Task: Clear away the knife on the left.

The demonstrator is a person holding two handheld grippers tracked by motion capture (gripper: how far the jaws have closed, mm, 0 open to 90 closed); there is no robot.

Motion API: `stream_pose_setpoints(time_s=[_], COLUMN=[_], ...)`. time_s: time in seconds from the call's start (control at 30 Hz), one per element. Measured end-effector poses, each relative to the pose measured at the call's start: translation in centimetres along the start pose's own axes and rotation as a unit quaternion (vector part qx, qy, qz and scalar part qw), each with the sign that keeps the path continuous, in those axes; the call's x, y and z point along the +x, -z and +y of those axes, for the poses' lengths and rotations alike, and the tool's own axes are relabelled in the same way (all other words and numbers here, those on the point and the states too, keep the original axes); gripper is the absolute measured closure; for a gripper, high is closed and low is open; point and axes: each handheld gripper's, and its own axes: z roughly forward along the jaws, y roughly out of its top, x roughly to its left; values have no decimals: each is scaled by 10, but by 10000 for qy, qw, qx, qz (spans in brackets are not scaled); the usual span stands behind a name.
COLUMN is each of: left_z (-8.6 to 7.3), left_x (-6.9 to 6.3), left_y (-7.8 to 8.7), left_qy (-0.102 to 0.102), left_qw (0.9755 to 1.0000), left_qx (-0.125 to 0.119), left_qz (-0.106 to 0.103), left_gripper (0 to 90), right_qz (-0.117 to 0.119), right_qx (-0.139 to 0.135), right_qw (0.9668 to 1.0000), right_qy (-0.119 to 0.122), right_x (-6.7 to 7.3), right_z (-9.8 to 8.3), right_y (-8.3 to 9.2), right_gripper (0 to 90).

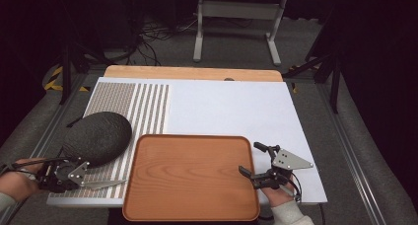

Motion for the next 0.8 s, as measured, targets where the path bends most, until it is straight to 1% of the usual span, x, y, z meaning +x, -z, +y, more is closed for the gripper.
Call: stream_pose_setpoints(time_s=[0.03,0.07,0.1,0.13,0.17,0.27,0.37,0.4,0.47,0.5,0.6,0.73,0.8], left_z=[-1,-1,-1,-1,-2,-2,-2,-2,-1,-1,2,5,7], left_x=[0,0,0,1,1,2,3,3,3,4,4,4,4], left_y=[3,3,6,10,12,20,29,32,36,39,44,51,53], left_qy=[94,94,173,169,237,348,569,605,702,782,992,1283,1391], left_qw=[9999,9999,9998,9998,9996,9990,9973,9968,9953,9941,9909,9856,9828], left_qx=[-90,-90,-125,-109,-145,-249,-419,-487,-631,-727,-891,-1096,-1206], left_qz=[1,1,34,75,110,160,195,193,190,182,158,128,120], left_gripper=[800,799,799,799,799,799,800,799,799,799,799,799,799], right_qz=[-5,-5,-11,-10,-12,-22,-23,-28,-29,-29,-28,-20,-20], right_qx=[-3,-3,-9,-9,-7,-7,-19,-21,-29,-30,-28,-37,-31], right_qw=[10000,10000,10000,10000,10000,10000,10000,10000,10000,10000,10000,10000,10000], right_qy=[-2,-2,-13,-11,-12,-19,-16,-17,-23,-26,-27,-29,-25], right_x=[0,0,0,-1,-1,-1,-1,-1,-1,-1,-1,-1,-1], right_z=[0,0,0,0,0,0,0,0,0,0,0,0,0], right_y=[0,0,0,0,0,0,1,1,1,1,1,1,1], right_gripper=[38,38,38,38,38,38,38,38,38,38,38,38,38])
